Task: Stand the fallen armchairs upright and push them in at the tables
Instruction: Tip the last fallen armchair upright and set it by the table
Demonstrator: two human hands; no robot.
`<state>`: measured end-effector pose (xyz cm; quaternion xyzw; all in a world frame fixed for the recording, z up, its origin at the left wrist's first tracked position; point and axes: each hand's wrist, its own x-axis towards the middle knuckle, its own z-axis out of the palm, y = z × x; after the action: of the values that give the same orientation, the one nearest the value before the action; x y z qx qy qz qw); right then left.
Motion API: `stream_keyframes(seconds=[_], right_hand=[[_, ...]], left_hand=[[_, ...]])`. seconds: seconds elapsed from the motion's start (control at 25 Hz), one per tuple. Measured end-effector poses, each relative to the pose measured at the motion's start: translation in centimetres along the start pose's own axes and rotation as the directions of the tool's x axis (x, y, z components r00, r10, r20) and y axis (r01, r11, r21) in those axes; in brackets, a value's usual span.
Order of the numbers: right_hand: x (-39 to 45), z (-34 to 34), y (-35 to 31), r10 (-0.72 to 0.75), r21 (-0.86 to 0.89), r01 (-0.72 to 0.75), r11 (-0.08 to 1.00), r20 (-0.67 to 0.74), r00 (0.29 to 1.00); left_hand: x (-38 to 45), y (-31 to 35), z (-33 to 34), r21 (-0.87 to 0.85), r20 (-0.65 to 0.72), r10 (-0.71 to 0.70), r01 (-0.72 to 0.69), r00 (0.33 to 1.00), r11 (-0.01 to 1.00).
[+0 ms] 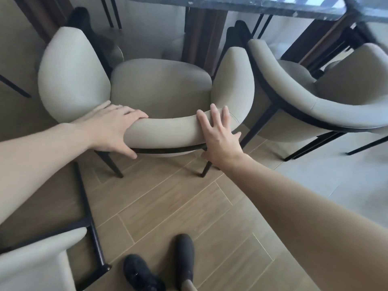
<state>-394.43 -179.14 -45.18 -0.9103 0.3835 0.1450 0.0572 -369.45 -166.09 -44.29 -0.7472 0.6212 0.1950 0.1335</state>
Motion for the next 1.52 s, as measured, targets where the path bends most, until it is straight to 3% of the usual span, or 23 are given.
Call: stream_keyframes(seconds=[0.16, 0.28, 0.56, 0.68, 1.0, 1.36, 1.44, 1.52], right_hand=[[2.1, 0.7, 2.4, -0.131, 0.03, 0.133, 0.991, -0.046, 0.99], [2.9, 0.7, 4.0, -0.233, -0.104, 0.226, 0.969, -0.059, 0.971], [4.7, -0.4, 6.8, -0.318, -0.158, 0.303, 0.94, -0.075, 0.945], [5.4, -1.4, 7.6, -0.314, -0.159, 0.303, 0.94, -0.051, 0.948], [5.7, -0.7, 6.4, -0.286, -0.124, 0.273, 0.954, -0.106, 0.952], [5.8, -1.2, 4.8, -0.267, -0.077, 0.259, 0.963, -0.113, 0.957], [5.6, -1.6, 4.3, -0.233, -0.075, 0.228, 0.971, -0.075, 0.97], [5.4, -2.6, 2.9, -0.124, -0.1, 0.128, 0.987, 0.038, 0.991]], left_hand=[[0.8, -1.3, 0.1, 0.123, 0.0, -0.064, 0.063, 0.998, 0.99], [0.9, -1.2, 0.5, 0.143, -0.054, -0.082, 0.089, 0.995, 0.986], [1.5, 1.3, 0.4, 0.185, -0.137, -0.116, 0.14, 0.984, 0.973], [1.9, 2.6, 0.2, 0.144, -0.174, -0.124, 0.15, 0.977, 0.978], [2.5, 0.5, -0.1, 0.192, -0.185, 0.05, -0.013, 0.981, 0.981], [1.9, -0.8, -1.0, 0.102, -0.054, -0.047, 0.052, 0.997, 0.993], [1.2, -0.5, -1.5, 0.077, -0.01, -0.114, 0.115, 0.993, 0.99], [0.6, 0.1, -1.4, 0.187, -0.019, -0.194, 0.194, 0.981, 0.963]])
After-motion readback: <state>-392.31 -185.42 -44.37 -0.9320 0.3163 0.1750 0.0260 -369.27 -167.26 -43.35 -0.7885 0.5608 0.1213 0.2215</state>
